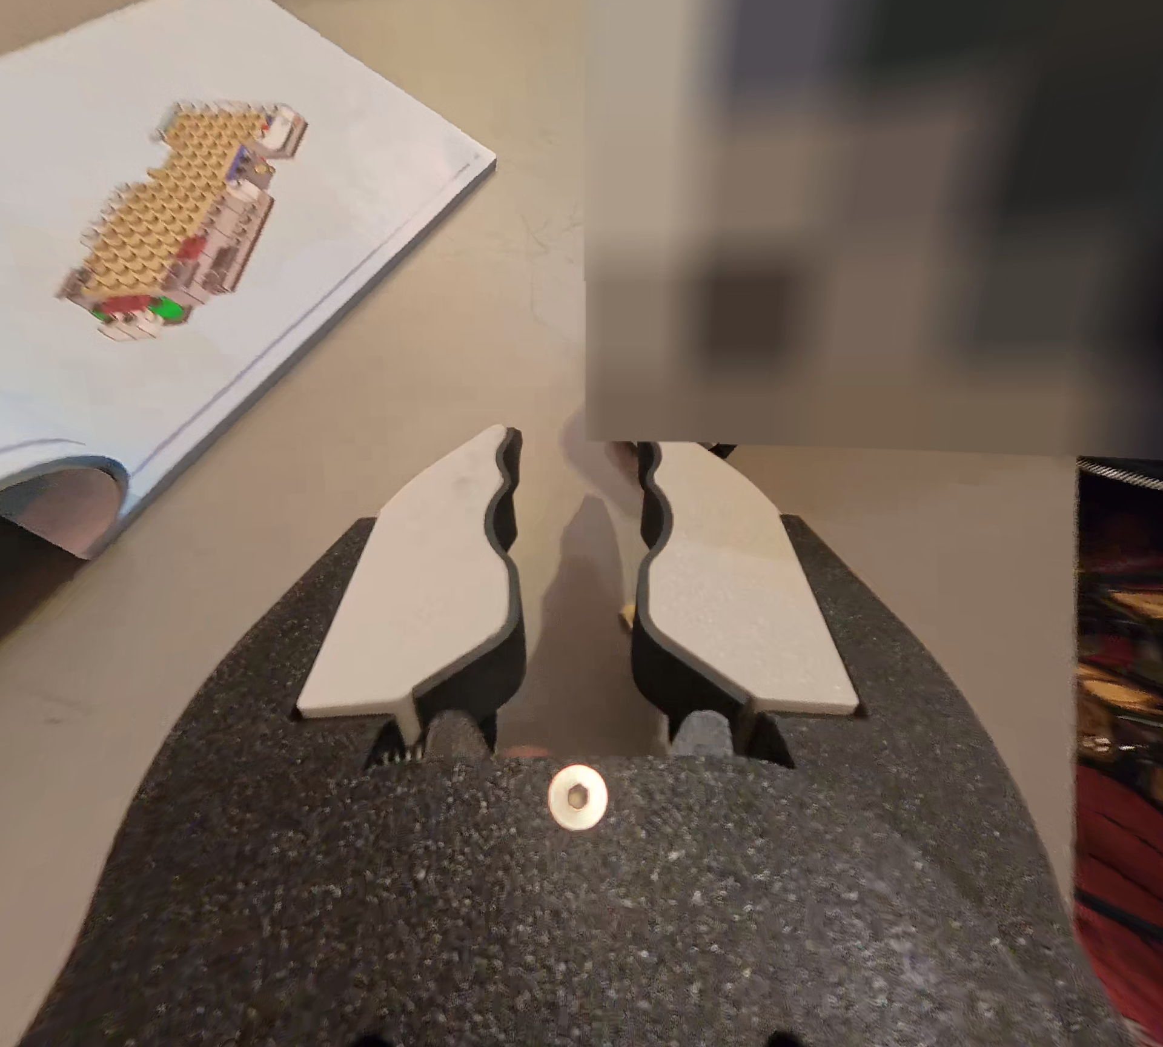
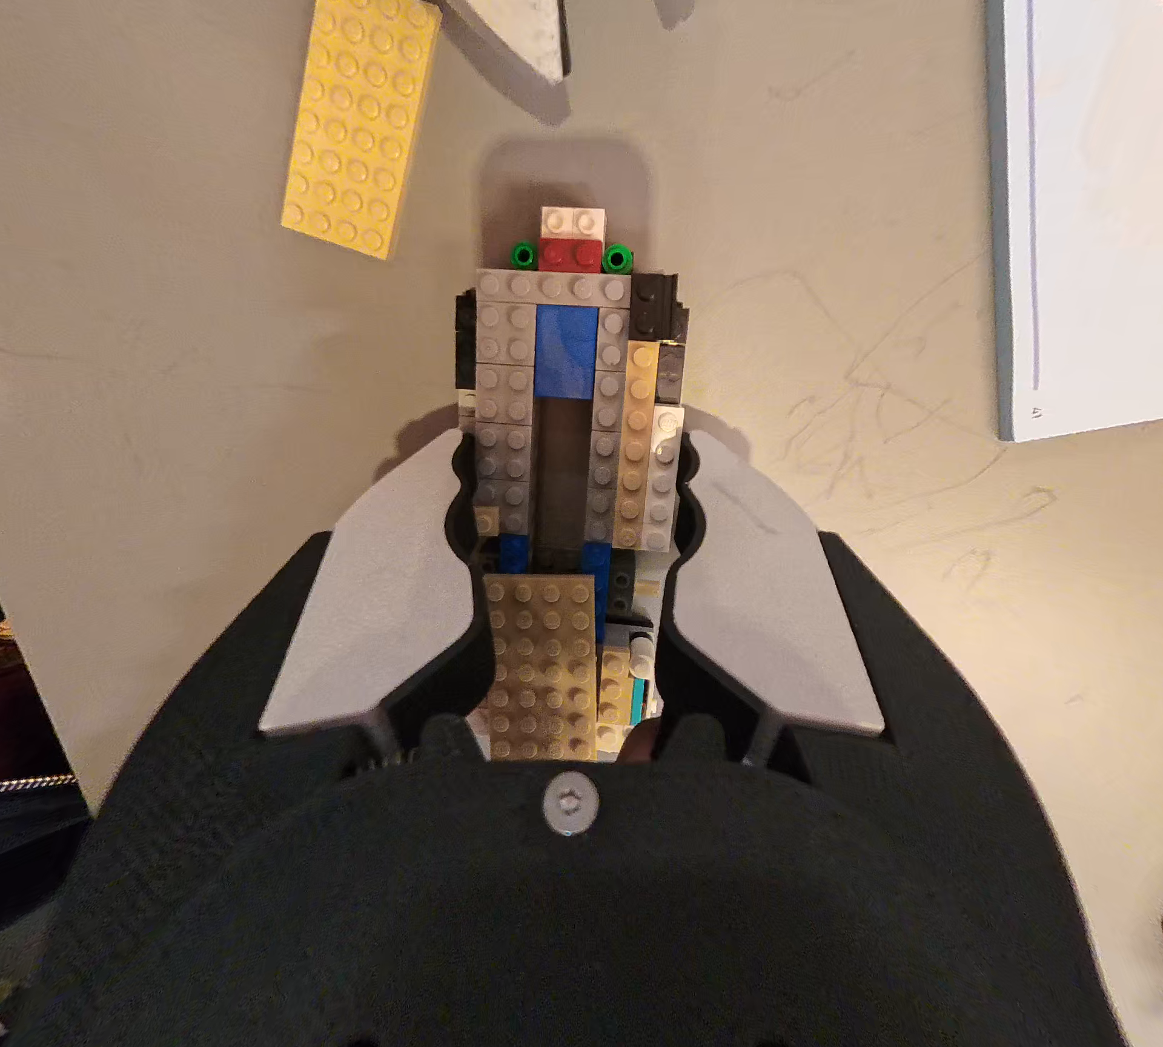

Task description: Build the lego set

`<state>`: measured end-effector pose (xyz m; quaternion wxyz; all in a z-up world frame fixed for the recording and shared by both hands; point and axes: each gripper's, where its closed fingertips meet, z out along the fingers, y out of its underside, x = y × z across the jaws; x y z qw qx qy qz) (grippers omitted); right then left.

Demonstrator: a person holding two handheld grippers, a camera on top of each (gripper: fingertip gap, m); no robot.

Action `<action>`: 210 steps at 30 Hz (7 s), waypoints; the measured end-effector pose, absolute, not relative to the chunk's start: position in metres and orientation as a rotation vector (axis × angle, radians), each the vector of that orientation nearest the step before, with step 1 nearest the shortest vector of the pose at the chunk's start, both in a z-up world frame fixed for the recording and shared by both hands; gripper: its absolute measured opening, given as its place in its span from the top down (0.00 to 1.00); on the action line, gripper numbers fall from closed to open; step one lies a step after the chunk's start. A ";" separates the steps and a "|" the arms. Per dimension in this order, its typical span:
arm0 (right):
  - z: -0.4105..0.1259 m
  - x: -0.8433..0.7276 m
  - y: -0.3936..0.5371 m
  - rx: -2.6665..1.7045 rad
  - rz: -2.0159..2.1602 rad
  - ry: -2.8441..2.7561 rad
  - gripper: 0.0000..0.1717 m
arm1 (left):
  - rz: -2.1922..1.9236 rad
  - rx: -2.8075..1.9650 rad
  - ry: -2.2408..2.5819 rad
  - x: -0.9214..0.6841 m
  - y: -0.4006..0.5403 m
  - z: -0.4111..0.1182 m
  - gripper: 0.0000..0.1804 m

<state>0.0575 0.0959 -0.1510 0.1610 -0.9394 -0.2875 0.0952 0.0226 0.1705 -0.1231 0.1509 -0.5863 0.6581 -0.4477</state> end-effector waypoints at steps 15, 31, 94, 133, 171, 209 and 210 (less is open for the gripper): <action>-0.135 0.061 0.109 -2.564 0.282 -0.833 0.64 | -1.740 -1.991 1.756 0.029 0.136 -0.119 0.78; -0.123 0.060 0.115 -2.475 0.270 -0.845 0.65 | -1.984 -2.189 1.521 0.051 0.124 -0.113 0.83; -0.076 0.070 0.155 -1.561 -1.507 -1.022 0.77 | -2.343 -2.285 0.514 0.055 0.173 -0.076 0.89; 0.013 0.086 0.146 -1.270 -1.573 -0.948 0.89 | -2.566 -1.877 0.484 0.043 0.144 0.019 0.74; 0.090 0.099 0.163 -1.426 -1.294 -0.967 0.89 | -2.553 -1.928 0.310 0.041 0.163 0.088 0.67; 0.077 0.091 0.169 -1.298 -1.391 -1.066 0.89 | -2.432 -2.023 0.431 0.073 0.175 0.083 0.68; 0.074 0.088 0.168 -1.283 -1.409 -1.080 0.89 | -2.423 -2.035 0.441 0.073 0.174 0.079 0.69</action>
